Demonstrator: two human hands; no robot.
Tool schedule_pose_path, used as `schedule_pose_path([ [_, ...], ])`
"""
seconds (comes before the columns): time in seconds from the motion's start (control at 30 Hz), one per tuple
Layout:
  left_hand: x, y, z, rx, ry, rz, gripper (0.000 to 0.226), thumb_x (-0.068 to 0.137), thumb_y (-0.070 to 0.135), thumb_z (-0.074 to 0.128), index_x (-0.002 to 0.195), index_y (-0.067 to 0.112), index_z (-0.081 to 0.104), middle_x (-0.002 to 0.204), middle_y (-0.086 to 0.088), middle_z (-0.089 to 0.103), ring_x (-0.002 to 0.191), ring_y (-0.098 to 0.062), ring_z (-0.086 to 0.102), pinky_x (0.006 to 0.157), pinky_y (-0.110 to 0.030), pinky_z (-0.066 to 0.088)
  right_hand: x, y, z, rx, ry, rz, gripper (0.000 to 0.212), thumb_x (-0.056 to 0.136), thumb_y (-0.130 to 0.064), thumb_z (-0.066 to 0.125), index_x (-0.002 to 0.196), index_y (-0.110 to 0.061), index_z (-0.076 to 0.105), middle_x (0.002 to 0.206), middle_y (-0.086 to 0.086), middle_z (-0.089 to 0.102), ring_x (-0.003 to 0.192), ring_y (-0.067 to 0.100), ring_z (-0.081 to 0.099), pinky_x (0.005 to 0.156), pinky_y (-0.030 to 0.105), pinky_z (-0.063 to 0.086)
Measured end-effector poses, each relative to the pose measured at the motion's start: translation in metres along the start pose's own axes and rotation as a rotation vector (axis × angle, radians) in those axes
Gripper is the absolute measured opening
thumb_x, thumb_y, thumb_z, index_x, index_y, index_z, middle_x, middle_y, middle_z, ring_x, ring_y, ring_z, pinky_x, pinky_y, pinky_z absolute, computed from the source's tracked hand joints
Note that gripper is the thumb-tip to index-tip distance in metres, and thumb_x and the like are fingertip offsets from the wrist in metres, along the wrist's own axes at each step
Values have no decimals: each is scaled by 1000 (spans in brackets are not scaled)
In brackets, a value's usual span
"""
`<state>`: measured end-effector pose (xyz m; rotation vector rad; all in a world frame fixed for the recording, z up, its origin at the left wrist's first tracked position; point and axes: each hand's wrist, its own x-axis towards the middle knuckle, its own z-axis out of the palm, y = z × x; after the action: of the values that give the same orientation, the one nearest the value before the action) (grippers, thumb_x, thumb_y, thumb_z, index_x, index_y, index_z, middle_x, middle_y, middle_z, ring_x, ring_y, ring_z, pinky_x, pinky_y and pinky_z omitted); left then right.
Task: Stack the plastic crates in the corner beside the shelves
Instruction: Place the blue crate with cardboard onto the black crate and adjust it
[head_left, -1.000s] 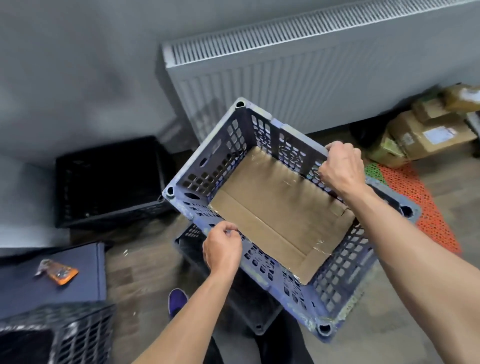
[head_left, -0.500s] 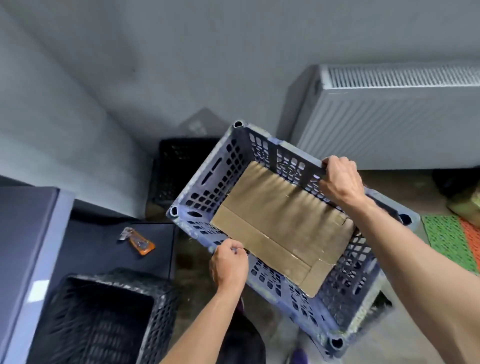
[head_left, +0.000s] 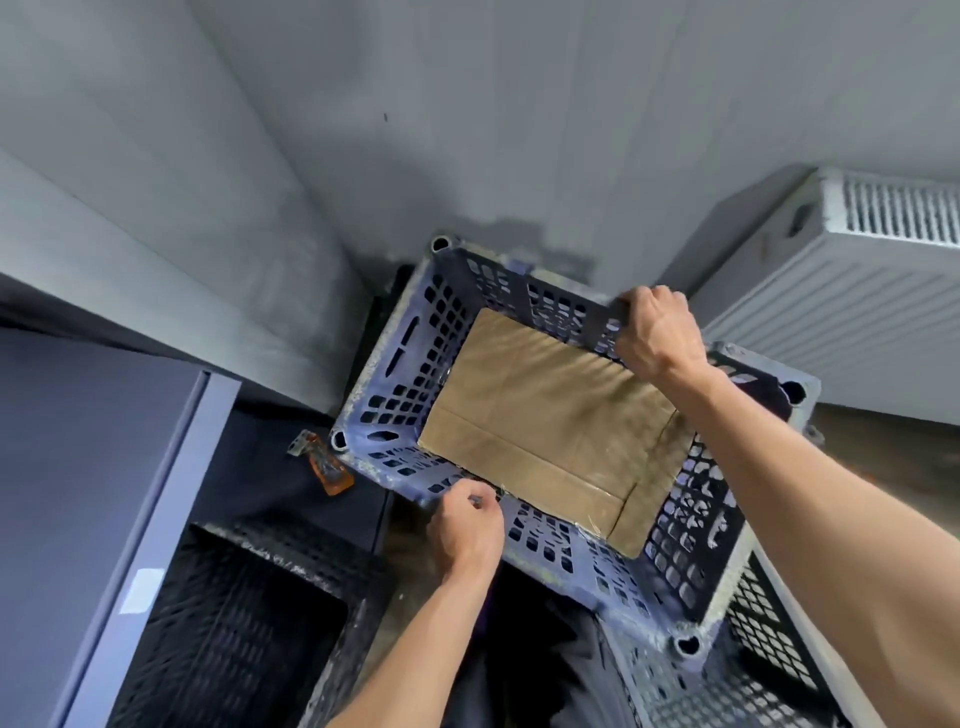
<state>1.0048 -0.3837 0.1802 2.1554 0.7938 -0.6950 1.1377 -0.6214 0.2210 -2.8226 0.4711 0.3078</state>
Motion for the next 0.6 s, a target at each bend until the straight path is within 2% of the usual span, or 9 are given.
schedule_pose_path([
  [0.17,41,32,-1,-17,42,-61,22,98,19,50,87,32,63,92,6,66,85,-22,64,64,-24,47,64,-24,7,12,-77,-64,44,83,-2,51,127,-2,60,121,26,59,113,45,50,95,48,47],
  [0.33,81,59,4,-59,70,-107,21,95,16,53,85,30,64,93,5,69,87,-24,66,69,-28,53,119,-41,18,23,-169,-88,44,86,-3,53,129,2,53,128,27,52,122,44,43,99,50,44],
  [0.53,120,75,0,-62,101,-138,23,91,14,54,83,32,66,81,14,63,68,-11,59,50,-21,40,166,-66,36,27,-202,-140,48,86,-2,56,134,-4,53,129,23,53,123,42,44,99,51,45],
  [0.6,129,78,-2,-73,101,-133,24,91,12,54,86,31,68,82,14,62,70,-11,58,53,-21,40,177,-75,39,24,-203,-145,45,85,-2,55,130,-4,57,127,21,55,120,40,47,98,50,46],
])
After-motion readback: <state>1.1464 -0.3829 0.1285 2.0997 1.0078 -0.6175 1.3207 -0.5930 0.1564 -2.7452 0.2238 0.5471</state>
